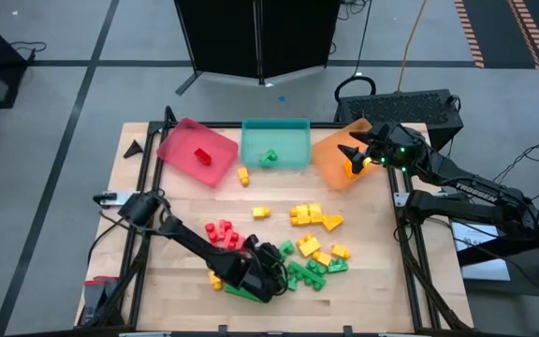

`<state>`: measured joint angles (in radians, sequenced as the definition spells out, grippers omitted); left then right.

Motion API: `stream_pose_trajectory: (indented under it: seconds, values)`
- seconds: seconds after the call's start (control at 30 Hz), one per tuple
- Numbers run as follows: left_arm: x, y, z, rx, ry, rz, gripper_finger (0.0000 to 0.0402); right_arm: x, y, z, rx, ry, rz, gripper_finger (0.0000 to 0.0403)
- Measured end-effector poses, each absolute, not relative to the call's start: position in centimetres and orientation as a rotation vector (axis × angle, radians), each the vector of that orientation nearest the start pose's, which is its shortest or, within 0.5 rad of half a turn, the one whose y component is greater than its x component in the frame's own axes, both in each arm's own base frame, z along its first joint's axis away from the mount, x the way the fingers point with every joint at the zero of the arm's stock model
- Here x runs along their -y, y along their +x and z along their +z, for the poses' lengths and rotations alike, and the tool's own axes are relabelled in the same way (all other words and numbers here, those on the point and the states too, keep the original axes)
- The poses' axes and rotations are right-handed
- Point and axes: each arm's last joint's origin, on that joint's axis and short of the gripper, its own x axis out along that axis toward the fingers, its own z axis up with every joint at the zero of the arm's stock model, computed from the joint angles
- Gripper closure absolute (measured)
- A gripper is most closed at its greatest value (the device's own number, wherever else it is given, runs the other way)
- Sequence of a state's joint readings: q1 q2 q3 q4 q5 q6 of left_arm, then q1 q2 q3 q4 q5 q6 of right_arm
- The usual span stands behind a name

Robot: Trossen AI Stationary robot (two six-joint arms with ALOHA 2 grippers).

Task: Sort blocks
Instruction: Put the green game piece into the blue bin

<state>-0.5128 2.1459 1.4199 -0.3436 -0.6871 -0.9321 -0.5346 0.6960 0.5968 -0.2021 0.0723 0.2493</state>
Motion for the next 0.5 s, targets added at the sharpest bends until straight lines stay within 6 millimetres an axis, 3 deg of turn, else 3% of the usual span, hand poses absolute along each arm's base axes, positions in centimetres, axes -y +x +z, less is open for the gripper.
stream_pose_trajectory:
  seconds: [0.13, 0.3, 0.5]
  values:
    - [19.1, 38.0, 13.3, -0.758, -0.133, 0.574, 0.0222, 8.3, 13.6, 27.9, -0.224, 0.310, -0.637, 0.0088]
    - [18.2, 38.1, 13.4, -0.802, -0.119, 0.592, 0.0222, 8.3, 13.6, 27.9, -0.224, 0.310, -0.637, 0.0088]
    - [18.8, 38.4, 17.3, -0.742, -0.076, 0.515, 0.0222, 8.3, 13.6, 27.9, -0.224, 0.308, -0.638, 0.0088]
